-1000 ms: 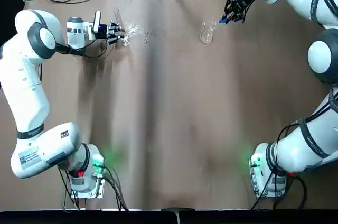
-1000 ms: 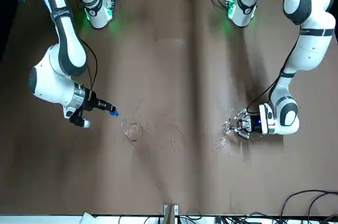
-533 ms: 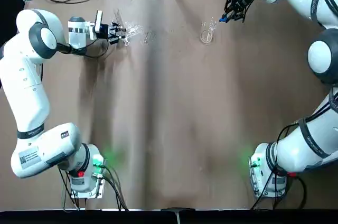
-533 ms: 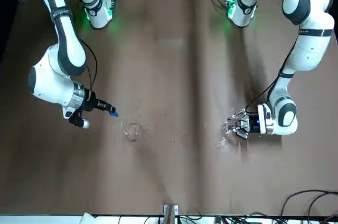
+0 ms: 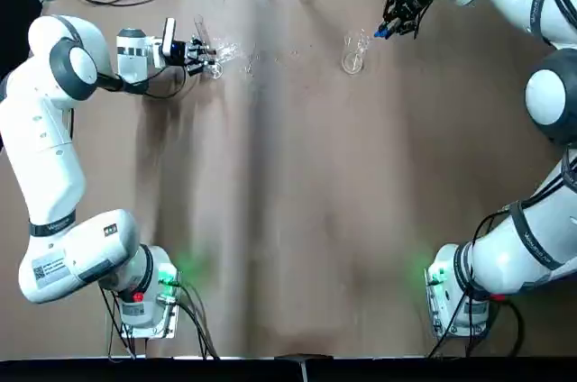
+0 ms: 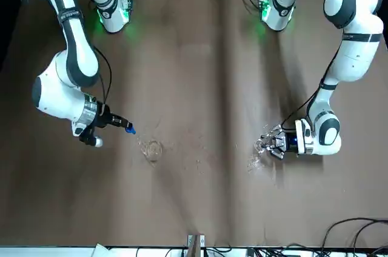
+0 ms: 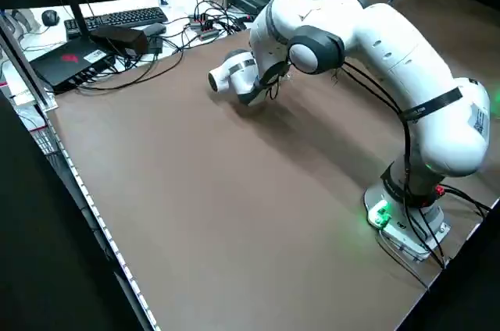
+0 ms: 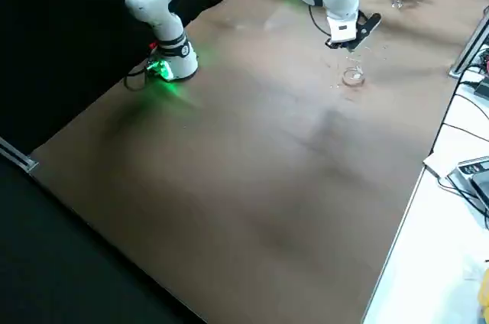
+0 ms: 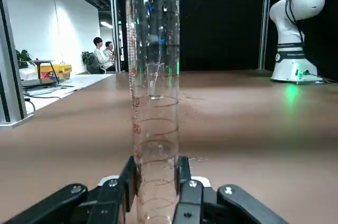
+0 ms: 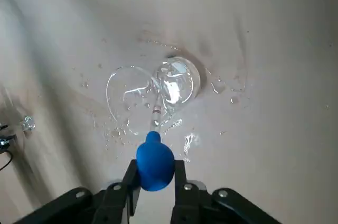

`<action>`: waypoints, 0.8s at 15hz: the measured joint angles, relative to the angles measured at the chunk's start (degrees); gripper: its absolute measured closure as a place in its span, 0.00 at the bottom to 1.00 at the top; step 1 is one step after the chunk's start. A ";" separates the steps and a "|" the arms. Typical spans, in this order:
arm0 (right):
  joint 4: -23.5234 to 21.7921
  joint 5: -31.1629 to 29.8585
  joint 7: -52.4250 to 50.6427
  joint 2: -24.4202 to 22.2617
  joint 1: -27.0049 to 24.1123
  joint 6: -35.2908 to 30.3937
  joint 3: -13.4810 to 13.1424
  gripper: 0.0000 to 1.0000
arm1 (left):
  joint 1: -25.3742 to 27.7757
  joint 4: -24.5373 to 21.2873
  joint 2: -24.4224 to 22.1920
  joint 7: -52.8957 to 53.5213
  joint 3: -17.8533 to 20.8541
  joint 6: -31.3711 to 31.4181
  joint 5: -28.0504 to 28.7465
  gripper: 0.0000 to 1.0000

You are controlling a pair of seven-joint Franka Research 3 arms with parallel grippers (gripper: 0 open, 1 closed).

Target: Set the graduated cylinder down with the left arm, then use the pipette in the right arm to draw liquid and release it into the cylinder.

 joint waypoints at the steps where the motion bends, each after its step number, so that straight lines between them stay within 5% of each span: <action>1: 0.00 0.00 0.00 0.00 0.00 0.00 0.00 0.70 | -0.27 0.00 0.00 0.00 -0.01 0.00 0.00 0.66; 12: 0.00 0.00 0.00 0.00 0.00 0.00 -0.02 0.65 | -5.10 0.82 -2.79 -2.07 -4.17 5.17 -3.00 0.66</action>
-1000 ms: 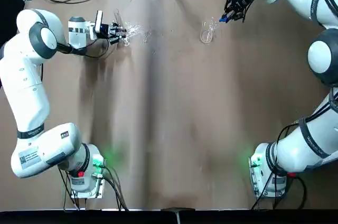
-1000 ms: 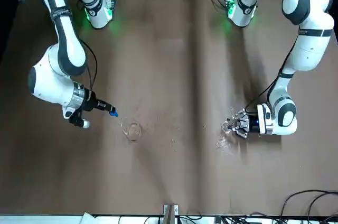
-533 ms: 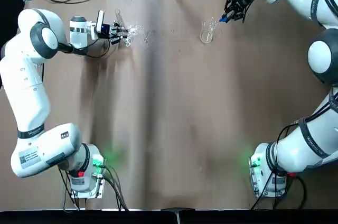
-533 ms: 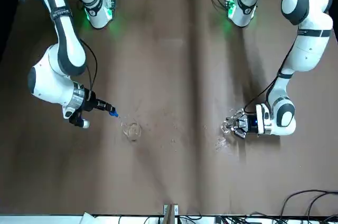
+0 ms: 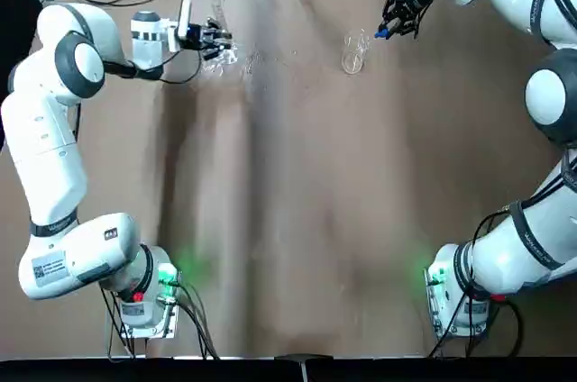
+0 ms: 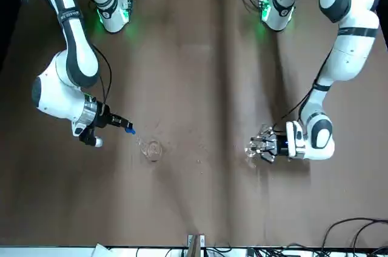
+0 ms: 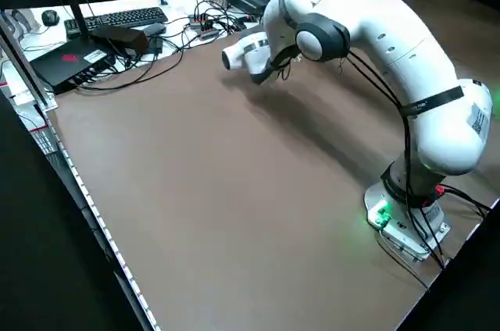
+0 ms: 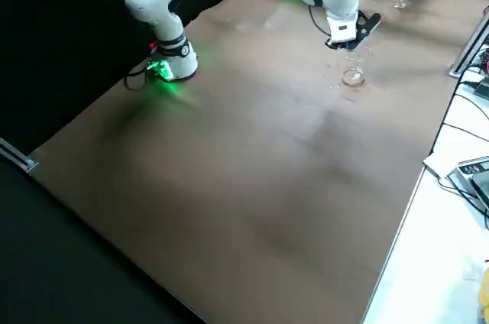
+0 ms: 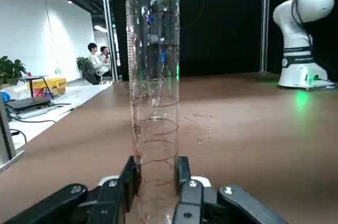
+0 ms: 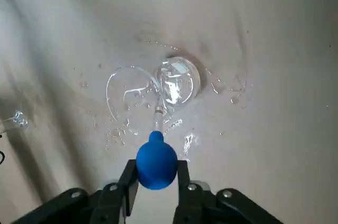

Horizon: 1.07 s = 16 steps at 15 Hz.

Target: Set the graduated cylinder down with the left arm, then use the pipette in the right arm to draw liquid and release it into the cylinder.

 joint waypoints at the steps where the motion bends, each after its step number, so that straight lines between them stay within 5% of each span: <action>1: 0.00 0.00 0.00 0.00 0.00 0.00 0.00 0.65 | -1.28 -0.01 -0.04 -0.22 -0.89 2.09 -0.77 0.66; 11: 0.36 0.00 0.00 0.00 0.00 0.00 -0.13 0.65 | -18.93 -0.32 0.02 -1.14 -2.87 16.52 -18.09 0.66; 16: 1.18 0.00 0.00 0.00 -0.01 -0.18 -0.48 0.66 | -24.73 -0.23 1.73 0.97 -2.25 18.56 -24.48 0.66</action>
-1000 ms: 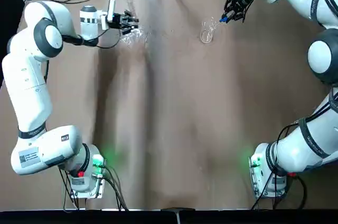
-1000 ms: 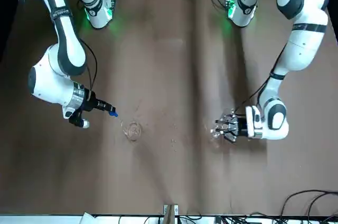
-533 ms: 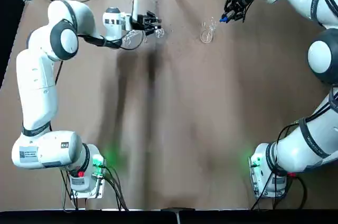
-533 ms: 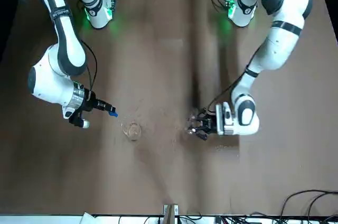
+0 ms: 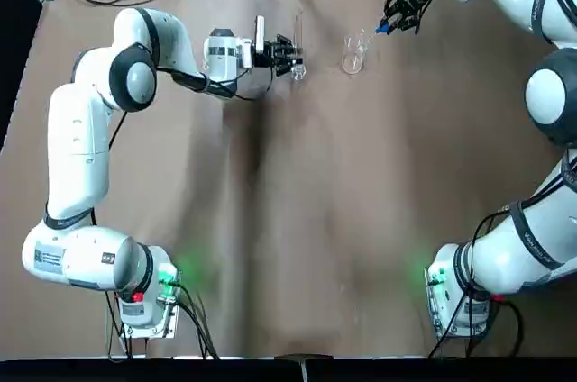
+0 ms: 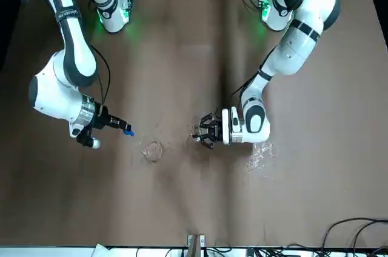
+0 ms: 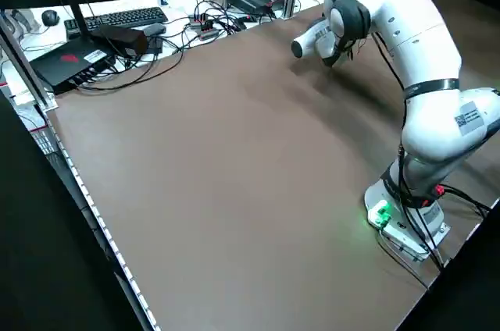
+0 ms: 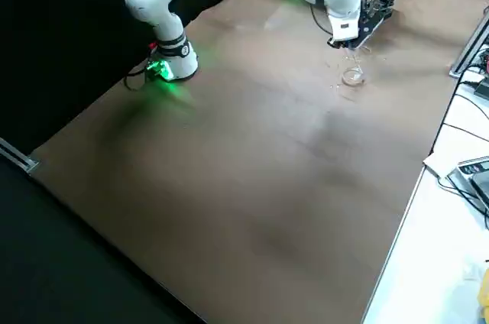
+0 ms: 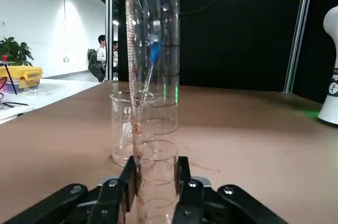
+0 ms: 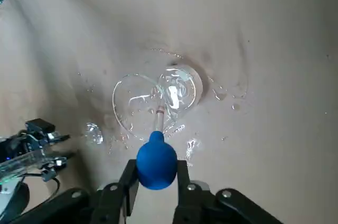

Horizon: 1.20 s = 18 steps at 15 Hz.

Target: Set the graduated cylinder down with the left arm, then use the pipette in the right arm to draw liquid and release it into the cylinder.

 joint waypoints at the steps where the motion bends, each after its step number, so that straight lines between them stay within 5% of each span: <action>1: 0.15 0.00 0.00 0.00 0.00 -0.31 -0.07 0.66 | -0.21 0.12 0.58 0.69 0.05 0.00 -0.26 0.66; 9: 2.04 0.00 0.00 -0.01 -0.63 -4.42 -0.76 0.66 | -0.10 0.52 3.04 2.44 0.20 0.00 -0.31 0.64; 16: 4.29 0.00 0.00 -0.11 -1.94 -8.78 -0.83 0.66 | 0.25 0.73 3.04 2.36 0.31 0.00 -0.51 0.07; 18: 4.87 0.00 0.00 -0.12 -2.20 -9.79 -0.84 0.66 | 0.49 0.93 3.04 2.13 1.13 0.01 -0.51 0.00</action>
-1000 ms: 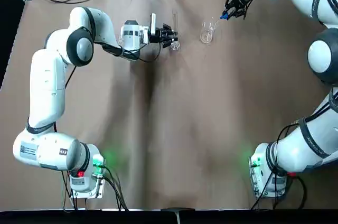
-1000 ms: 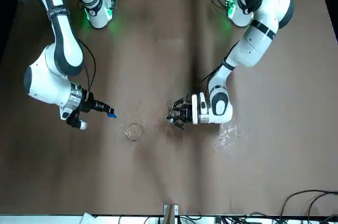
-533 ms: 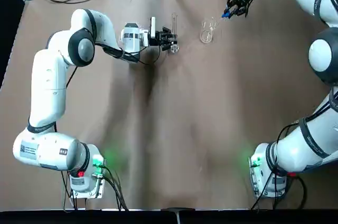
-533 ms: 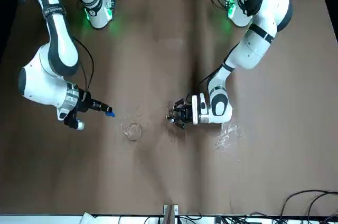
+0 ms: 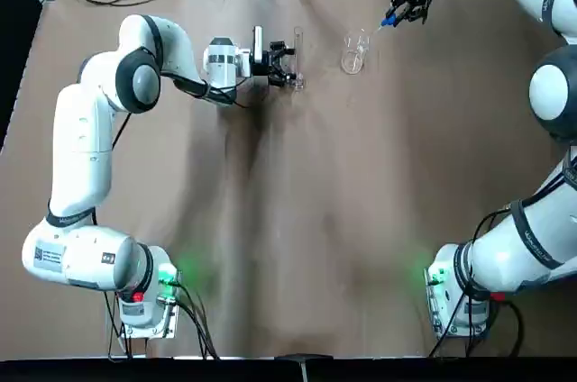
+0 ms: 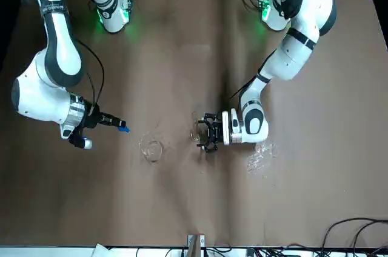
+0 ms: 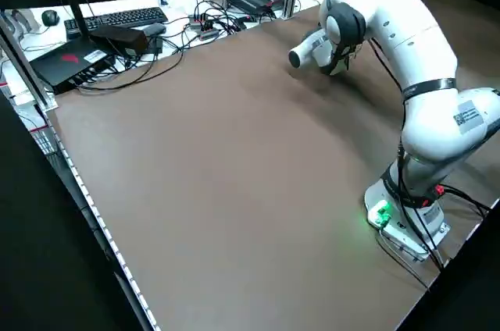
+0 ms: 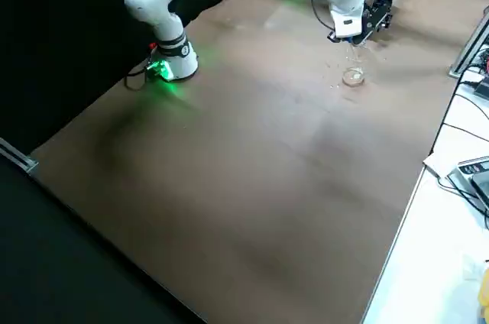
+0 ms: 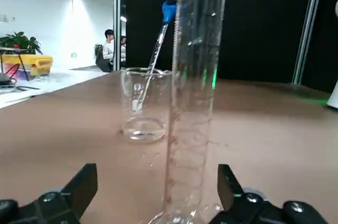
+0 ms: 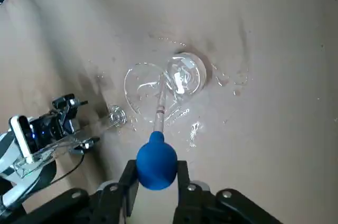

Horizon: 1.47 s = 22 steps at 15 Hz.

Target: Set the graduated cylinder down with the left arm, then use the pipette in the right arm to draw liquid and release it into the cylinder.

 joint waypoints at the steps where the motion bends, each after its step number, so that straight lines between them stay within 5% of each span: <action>1: 0.28 0.00 0.00 -0.01 -0.13 -0.51 0.00 0.66 | 0.18 0.05 -0.02 -0.01 0.57 0.00 0.07 0.00; 7: 2.06 0.00 0.02 -0.05 -1.22 -3.26 -0.01 0.67 | 3.84 -0.04 -0.30 -3.22 1.94 0.00 4.15 0.00; 14: 3.31 0.00 0.03 -0.14 -1.57 -4.84 -0.01 0.67 | 16.57 -0.36 -8.99 -32.50 1.32 -5.90 27.94 0.00; 22: 4.76 0.05 0.04 -0.32 -2.36 -8.14 -0.01 0.66 | 20.23 -0.36 -22.40 -63.77 0.30 -8.00 47.80 0.00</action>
